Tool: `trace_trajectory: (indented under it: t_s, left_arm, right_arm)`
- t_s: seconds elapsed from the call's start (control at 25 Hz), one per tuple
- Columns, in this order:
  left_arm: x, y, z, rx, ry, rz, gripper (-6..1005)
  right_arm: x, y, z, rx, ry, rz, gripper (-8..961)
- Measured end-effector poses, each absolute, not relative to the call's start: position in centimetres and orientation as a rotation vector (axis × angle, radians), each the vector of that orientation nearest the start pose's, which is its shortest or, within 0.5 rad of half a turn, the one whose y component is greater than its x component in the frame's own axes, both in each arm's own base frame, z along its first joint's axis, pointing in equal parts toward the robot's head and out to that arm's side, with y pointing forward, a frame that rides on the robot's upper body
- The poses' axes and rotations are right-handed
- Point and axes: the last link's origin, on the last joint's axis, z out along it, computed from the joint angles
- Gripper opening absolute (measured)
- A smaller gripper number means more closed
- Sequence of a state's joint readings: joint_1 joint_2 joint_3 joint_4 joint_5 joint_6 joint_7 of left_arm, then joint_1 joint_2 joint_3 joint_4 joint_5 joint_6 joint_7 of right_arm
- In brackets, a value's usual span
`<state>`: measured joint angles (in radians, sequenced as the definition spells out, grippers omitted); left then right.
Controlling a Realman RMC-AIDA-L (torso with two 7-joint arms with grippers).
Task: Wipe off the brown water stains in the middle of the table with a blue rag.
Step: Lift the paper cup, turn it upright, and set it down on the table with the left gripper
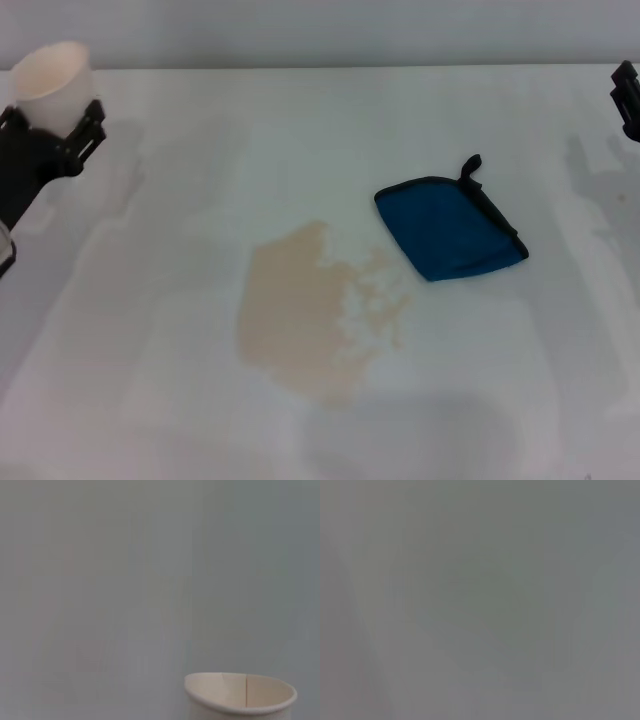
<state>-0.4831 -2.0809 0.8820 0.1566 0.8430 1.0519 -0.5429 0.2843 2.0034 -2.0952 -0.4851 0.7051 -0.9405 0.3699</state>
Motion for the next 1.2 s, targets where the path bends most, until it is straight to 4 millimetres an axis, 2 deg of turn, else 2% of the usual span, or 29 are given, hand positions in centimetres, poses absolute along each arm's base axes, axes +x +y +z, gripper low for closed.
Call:
trace_trajectory:
  t_s: [0.24, 0.56, 0.84, 1.2]
  left_arm:
    - [-35.2, 34.4, -2.0, -1.686, -0.843, -0.667, 732]
    - [-35.9, 34.4, -3.0, -1.682, -0.924, -0.598, 733]
    - [-35.7, 34.5, -3.3, -1.710, -0.886, -0.561, 732]
    - [-34.6, 34.8, -4.7, -1.811, -0.767, -0.468, 735]
  right_arm:
    - [33.7, 33.0, 0.4, -1.448, 0.898, 0.909, 604]
    - [33.6, 33.0, 0.6, -1.442, 0.882, 0.927, 604]
    - [33.5, 33.0, 0.6, -1.441, 0.884, 0.929, 604]
    - [33.4, 33.1, 0.5, -1.439, 0.887, 0.936, 604]
